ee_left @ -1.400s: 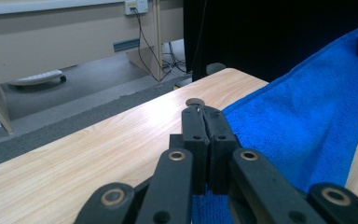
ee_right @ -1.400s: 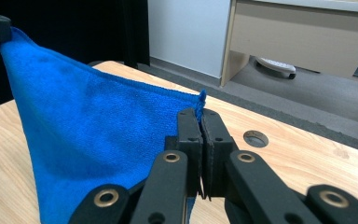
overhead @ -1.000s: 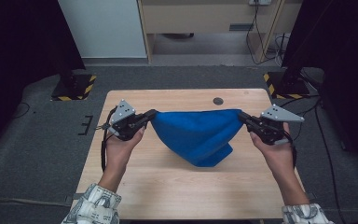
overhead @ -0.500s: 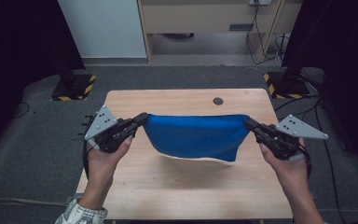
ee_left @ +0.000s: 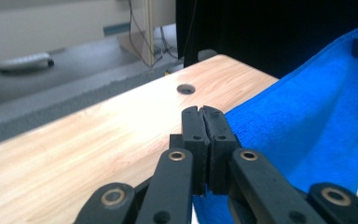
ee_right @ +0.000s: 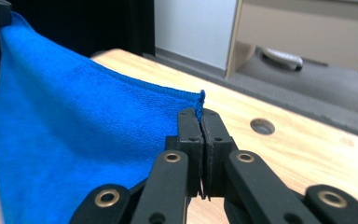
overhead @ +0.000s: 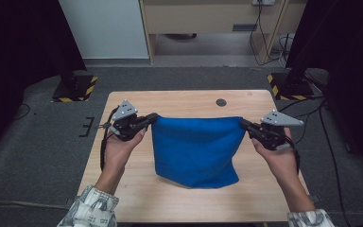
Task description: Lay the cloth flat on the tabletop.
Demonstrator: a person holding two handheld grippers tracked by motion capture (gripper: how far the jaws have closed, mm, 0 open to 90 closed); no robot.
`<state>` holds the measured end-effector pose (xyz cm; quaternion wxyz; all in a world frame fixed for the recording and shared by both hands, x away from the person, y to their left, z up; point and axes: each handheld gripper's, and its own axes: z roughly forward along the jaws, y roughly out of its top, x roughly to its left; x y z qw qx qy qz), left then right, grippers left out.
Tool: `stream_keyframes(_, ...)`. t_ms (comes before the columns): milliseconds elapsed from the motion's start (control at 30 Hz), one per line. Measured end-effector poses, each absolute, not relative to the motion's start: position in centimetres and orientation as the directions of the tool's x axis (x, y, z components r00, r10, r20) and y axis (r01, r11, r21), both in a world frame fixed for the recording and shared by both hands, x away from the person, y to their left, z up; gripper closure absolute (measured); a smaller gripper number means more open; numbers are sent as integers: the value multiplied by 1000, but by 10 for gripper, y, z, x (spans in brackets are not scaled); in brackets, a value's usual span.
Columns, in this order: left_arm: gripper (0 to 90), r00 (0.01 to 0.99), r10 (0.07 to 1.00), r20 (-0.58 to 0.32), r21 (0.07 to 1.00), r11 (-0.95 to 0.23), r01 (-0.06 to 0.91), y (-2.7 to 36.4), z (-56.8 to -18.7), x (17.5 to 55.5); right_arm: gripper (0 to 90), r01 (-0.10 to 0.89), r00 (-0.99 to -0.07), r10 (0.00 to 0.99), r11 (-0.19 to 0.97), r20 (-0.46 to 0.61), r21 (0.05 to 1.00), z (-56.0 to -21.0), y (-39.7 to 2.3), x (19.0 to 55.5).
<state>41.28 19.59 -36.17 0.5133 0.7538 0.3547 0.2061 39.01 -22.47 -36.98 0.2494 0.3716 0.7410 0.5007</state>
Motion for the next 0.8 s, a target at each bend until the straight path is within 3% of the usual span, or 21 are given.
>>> stream_keyframes(300,884,620,783,-57,900,-229,371,181,-389,452,886,357,-559,829,235,5,904,-406,-224,437)
stream_keyframes(800,884,588,808,-30,898,-236,370,159,-392,480,888,385,-510,860,228,0,894,-417,-234,473)
